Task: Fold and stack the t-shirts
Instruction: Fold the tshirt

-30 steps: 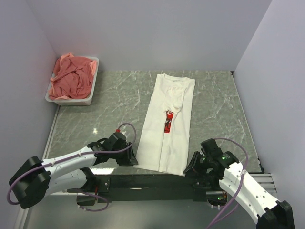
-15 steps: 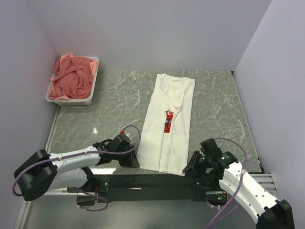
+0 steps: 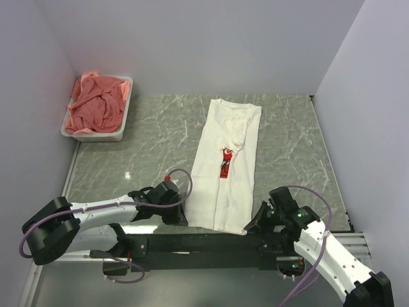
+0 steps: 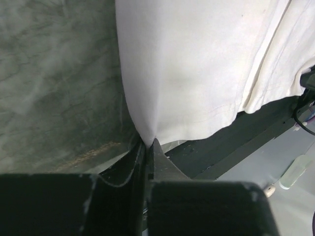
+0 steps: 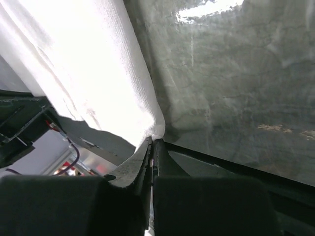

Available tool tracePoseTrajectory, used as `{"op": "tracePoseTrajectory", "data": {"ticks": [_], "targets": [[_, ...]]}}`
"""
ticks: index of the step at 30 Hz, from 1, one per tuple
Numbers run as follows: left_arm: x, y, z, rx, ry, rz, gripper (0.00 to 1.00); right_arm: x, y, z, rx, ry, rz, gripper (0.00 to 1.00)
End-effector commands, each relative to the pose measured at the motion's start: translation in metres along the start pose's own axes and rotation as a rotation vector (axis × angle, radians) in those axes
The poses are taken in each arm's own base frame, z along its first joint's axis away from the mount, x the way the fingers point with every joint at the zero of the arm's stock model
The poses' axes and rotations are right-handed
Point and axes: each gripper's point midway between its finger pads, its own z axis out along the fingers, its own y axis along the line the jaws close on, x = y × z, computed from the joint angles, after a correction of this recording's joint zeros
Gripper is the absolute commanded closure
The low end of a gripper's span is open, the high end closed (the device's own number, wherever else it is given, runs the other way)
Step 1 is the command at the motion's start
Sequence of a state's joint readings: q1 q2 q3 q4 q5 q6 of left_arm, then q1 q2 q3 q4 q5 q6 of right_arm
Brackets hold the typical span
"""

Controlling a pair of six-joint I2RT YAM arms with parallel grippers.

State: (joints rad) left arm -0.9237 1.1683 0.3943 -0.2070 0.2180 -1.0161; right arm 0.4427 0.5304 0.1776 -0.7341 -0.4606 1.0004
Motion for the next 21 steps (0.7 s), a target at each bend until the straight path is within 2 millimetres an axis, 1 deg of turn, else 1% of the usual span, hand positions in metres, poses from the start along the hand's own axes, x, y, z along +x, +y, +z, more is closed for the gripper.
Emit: {"op": "tracePoseTrajectory", "data": {"ticks": [1,2,4,5,7,10,12,13,14,15,16,17,18,19,20,21], "targets": [[0.000,-0.020,-0.001,0.032,-0.003,0.041,0.96,-0.003,-0.005,-0.004,0.031,-0.027,-0.043,1.00],[0.000,-0.024,-0.002,0.036,-0.005,0.044,0.96,-0.004,-0.008,-0.010,0.066,-0.040,-0.046,1.00],[0.003,-0.031,-0.003,0.049,0.002,0.051,0.96,-0.010,-0.012,-0.017,0.105,-0.077,-0.080,1.00],[0.002,-0.036,-0.003,0.059,-0.002,0.055,0.96,-0.010,-0.011,-0.024,0.113,-0.081,-0.083,1.00],[0.003,-0.044,-0.004,0.067,-0.001,0.066,0.97,-0.016,-0.012,-0.029,0.124,-0.103,-0.093,1.00],[0.004,-0.047,-0.004,0.066,0.004,0.070,0.99,-0.023,-0.013,-0.041,0.148,-0.129,-0.108,1.00],[0.001,-0.053,-0.007,0.073,-0.004,0.084,0.99,-0.029,0.001,-0.048,0.119,-0.156,-0.121,1.00],[-0.008,-0.059,-0.008,0.067,-0.030,0.094,0.99,-0.031,0.008,-0.050,0.099,-0.162,-0.124,1.00],[-0.013,-0.063,-0.009,0.064,-0.042,0.101,0.99,-0.038,0.023,-0.054,0.056,-0.185,-0.142,1.00],[-0.020,-0.067,-0.010,0.068,-0.056,0.119,0.99,-0.041,0.031,-0.055,0.035,-0.193,-0.143,1.00],[-0.030,-0.067,-0.009,0.060,-0.065,0.103,0.99,-0.045,0.039,-0.055,0.011,-0.195,-0.151,1.00],[-0.042,-0.077,-0.012,0.082,-0.085,0.101,0.99,-0.053,0.052,-0.053,-0.018,-0.200,-0.161,1.00],[-0.051,-0.081,-0.013,0.093,-0.099,0.107,0.99,-0.056,0.061,-0.052,-0.041,-0.198,-0.166,1.00],[-0.071,-0.087,-0.015,0.102,-0.133,0.087,0.99,-0.060,0.068,-0.048,-0.053,-0.185,-0.164,1.00],[-0.081,-0.091,-0.016,0.104,-0.148,0.087,0.99,-0.069,0.084,-0.050,-0.105,-0.213,-0.183,1.00],[-0.090,-0.094,-0.017,0.106,-0.163,0.098,0.99,-0.076,0.092,-0.050,-0.119,-0.232,-0.176,1.00]]}}
